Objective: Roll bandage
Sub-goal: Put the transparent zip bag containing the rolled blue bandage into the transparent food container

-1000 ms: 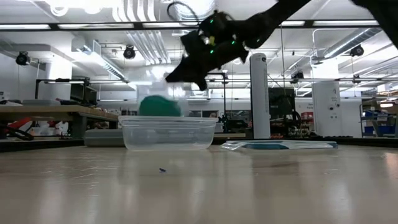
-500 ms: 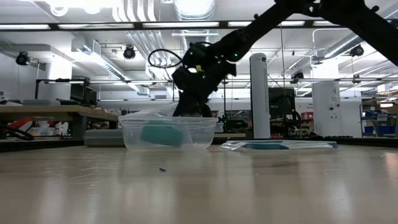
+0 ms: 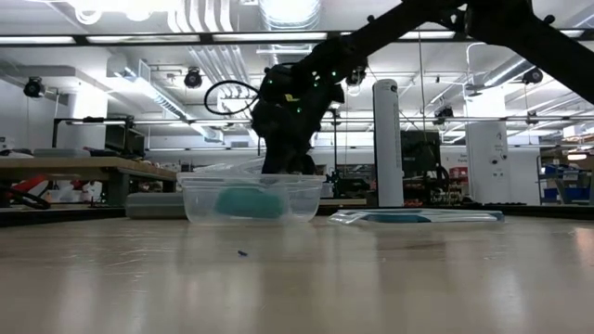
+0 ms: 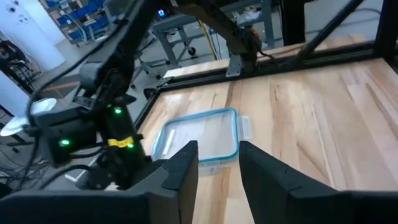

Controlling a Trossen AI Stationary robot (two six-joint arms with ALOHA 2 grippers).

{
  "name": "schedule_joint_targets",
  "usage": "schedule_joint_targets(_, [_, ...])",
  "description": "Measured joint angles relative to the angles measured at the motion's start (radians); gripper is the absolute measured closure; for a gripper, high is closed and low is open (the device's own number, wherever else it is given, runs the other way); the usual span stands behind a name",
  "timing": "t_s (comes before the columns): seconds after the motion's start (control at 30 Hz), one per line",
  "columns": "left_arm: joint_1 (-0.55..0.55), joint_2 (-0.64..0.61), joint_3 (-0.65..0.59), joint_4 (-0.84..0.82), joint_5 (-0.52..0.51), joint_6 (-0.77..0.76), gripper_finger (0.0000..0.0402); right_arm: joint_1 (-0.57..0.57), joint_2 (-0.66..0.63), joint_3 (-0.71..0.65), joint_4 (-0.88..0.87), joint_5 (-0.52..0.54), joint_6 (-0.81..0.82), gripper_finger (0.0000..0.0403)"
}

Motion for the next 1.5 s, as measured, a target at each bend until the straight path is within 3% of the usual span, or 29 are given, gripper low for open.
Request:
schedule_joint_targets(0.27, [-0.009,-0.029,0.001,-0.045,0.001,-0.031,0.0315,0.028,-0.044,0.061,-0.077,0.001,0.045,0.0260])
schedule_joint_targets(0.5, [-0.009,-0.019,-0.003,-0.075,0.001,-0.052,0.0318,0.089,-0.100,0.066,-0.075,0.008,0.068,0.0235])
schedule_joint_targets(0.67, [-0.010,-0.019,-0.004,-0.086,0.002,-0.077,0.0308,0.144,-0.102,0.066,-0.063,0.026,0.080,0.0257])
schedule_joint_targets(0.8, [-0.011,-0.017,-0.004,-0.087,0.019,-0.081,0.0298,0.183,-0.110,0.066,-0.042,0.084,0.077,0.0298])
schedule_joint_targets(0.97, [-0.013,-0.016,-0.004,-0.087,0.027,-0.084,0.0291,0.196,-0.139,0.066,-0.007,0.326,0.061,0.0370])
schedule_joint_targets(1.03, [-0.013,-0.016,-0.005,-0.087,0.028,-0.084,0.0290,0.194,-0.140,0.066,0.010,0.343,0.060,0.0394])
schedule_joint_targets(1.23, [-0.013,-0.016,-0.006,-0.087,0.028,-0.085,0.0297,0.189,-0.107,0.065,0.022,0.490,0.048,0.0399])
schedule_joint_targets(1.5, [-0.013,-0.016,-0.007,-0.087,0.028,-0.085,0.0315,0.141,-0.085,0.052,0.083,0.508,0.045,0.0402])
